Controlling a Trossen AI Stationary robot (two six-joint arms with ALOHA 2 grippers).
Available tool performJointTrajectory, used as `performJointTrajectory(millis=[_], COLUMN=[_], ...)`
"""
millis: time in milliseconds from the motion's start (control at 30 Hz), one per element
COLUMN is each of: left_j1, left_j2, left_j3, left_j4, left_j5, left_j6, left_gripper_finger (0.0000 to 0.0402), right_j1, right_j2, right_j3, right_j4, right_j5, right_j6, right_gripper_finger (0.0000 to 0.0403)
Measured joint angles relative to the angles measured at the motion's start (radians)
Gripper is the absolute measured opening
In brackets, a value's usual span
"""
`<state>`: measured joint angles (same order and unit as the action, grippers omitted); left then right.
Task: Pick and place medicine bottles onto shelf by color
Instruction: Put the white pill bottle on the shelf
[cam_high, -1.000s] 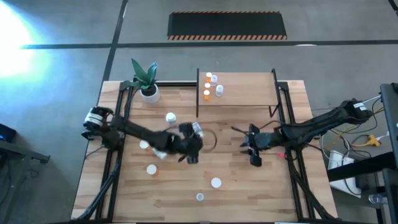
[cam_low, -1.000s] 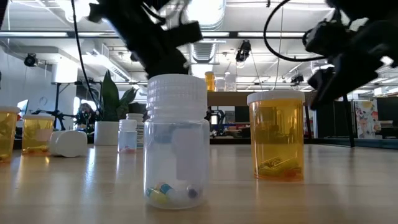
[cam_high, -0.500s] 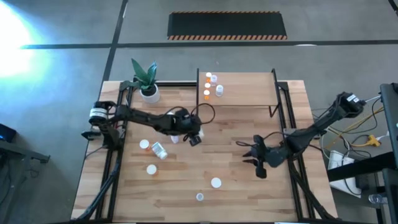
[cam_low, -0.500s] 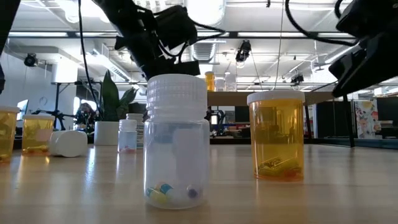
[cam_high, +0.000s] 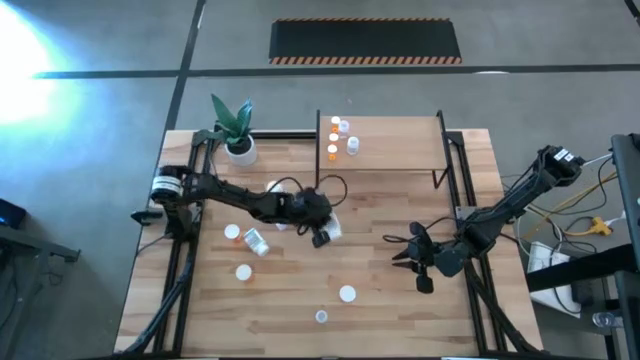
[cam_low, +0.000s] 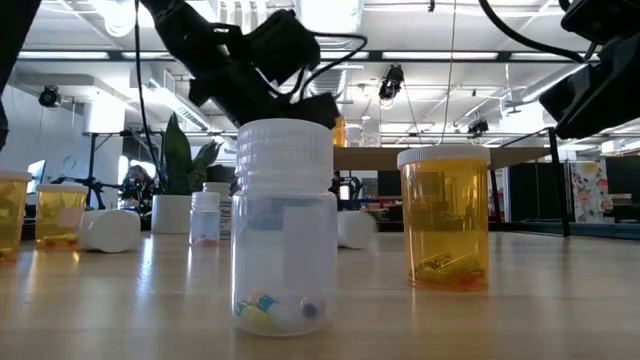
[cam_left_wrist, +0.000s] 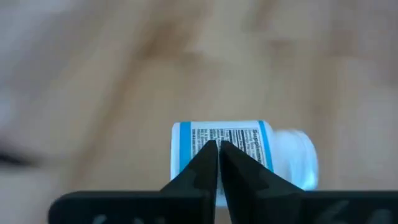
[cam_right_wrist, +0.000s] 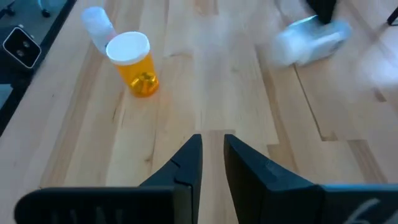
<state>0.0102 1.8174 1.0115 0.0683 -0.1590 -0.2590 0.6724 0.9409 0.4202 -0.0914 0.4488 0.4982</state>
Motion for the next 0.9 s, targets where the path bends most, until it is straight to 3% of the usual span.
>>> performJointTrajectory(millis=[100,167,367,467,600,667,900], left_j1=[-0.027,-0.049,-0.107,-0.127,-0.141,-0.131,-0.091], left_j2=[0.059,0.075,0.046,0.020,0.009,0.020,0.095], left_j3=[0.037,0.067,0.130,0.138,0.136,0.126,0.065], left_j4=[0.231,0.285,0.195,0.090,-0.136,-0.202,-0.091], left_j5=[0.155,0.194,0.179,0.114,-0.152,-0.238,-0.234], left_j6=[0.007,0.010,0.086,0.079,-0.018,-0.075,-0.101], left_gripper_finger=[0.0003,0.0003,0.0003,0.0003,0.0003,0.0003,0.0003], right_j1=[0.000,-0.001,-0.012,-0.040,-0.108,-0.139,-0.200], right_j2=[0.004,0.016,0.097,0.167,0.274,0.333,0.547], right_j3=[0.000,0.000,-0.002,0.000,0.042,0.067,0.141], right_j4=[0.000,0.008,0.060,0.139,0.158,0.177,0.308], right_j5=[0.000,0.000,0.004,0.028,0.045,0.048,0.056], right_j6=[-0.023,-0.043,-0.229,-0.353,-0.529,-0.636,-1.037], right_gripper_finger=[0.0059,0.0059,0.0063,0.0075,0.0108,0.0130,0.0202])
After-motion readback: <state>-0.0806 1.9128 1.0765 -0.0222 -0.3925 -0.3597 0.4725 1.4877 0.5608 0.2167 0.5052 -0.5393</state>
